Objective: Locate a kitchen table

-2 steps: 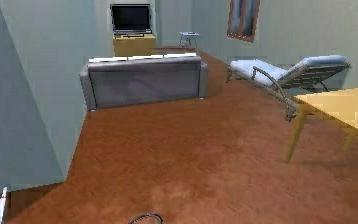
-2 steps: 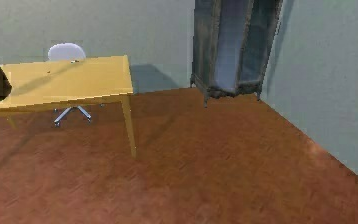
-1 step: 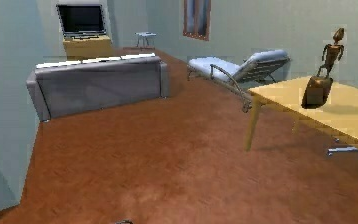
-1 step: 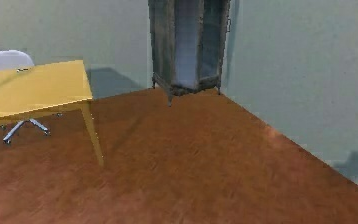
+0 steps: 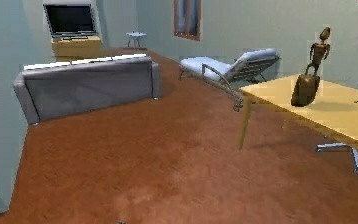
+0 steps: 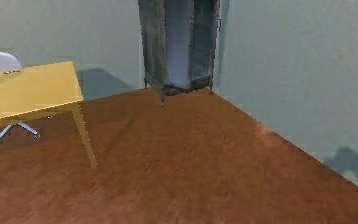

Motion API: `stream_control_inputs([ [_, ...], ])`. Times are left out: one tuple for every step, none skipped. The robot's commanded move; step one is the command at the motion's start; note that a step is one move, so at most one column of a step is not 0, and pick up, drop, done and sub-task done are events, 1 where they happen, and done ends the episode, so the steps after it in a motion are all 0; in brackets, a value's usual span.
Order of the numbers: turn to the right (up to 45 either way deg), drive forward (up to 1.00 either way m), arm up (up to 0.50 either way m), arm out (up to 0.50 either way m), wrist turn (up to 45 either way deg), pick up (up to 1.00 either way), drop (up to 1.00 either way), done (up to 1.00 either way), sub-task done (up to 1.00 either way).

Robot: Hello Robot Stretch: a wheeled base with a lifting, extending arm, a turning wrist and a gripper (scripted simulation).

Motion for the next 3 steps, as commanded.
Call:
stream_control_inputs([
  [9.0, 0.00, 0.00, 0.00, 0.0, 0.00, 0.00, 0.00, 0.00],
  [0.0, 1.00, 0.00, 0.00, 0.0, 0.00, 0.00, 0.00, 0.00],
  [15.0, 0.00, 0.00, 0.00, 0.0, 0.00, 0.00, 0.00, 0.00],
])
